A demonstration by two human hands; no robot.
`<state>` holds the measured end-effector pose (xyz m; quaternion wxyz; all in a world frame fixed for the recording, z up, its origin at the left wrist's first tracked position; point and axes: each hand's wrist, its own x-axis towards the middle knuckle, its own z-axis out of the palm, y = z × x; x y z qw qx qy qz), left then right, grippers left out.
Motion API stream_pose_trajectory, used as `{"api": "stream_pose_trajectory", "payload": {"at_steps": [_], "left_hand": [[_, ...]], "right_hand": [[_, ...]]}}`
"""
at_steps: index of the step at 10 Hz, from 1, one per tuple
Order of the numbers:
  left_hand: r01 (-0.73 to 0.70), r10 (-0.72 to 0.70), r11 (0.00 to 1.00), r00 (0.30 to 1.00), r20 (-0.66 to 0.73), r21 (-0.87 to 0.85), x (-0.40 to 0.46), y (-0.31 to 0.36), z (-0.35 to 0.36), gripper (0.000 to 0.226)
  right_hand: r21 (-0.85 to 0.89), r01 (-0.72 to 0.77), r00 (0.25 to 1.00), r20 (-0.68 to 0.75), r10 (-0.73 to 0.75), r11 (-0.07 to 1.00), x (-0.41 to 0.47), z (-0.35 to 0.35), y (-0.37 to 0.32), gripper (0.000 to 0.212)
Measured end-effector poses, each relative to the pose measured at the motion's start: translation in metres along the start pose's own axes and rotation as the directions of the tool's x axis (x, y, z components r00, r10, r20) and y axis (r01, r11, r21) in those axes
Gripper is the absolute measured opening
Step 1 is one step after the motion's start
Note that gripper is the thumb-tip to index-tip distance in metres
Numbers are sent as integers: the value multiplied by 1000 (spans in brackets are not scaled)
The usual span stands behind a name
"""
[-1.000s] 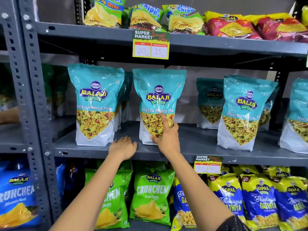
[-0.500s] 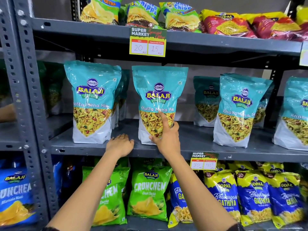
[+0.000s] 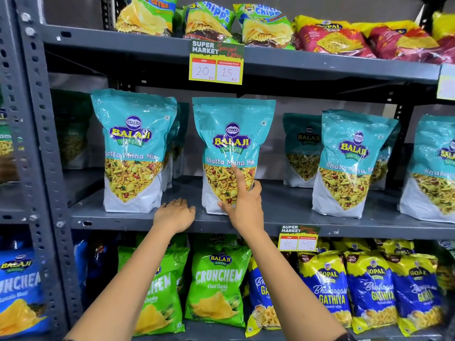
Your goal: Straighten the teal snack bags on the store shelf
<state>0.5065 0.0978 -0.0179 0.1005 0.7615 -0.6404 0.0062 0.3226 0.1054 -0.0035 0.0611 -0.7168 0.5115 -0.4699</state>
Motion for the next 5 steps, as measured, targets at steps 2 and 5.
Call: {"api": "stream_pose_trajectory", "payload": {"at_steps": [2,5], "left_hand": [[-6,6,1000,1000,5,9,1,-1,2,60],[17,-34,991,992,-124,-135,4,0,2,57]], "right_hand": [[1,4,1000,-10,-4,1000,-1,1,0,101],[184,10,1000,-6,-9,983,-10,-22,15,117]]}}
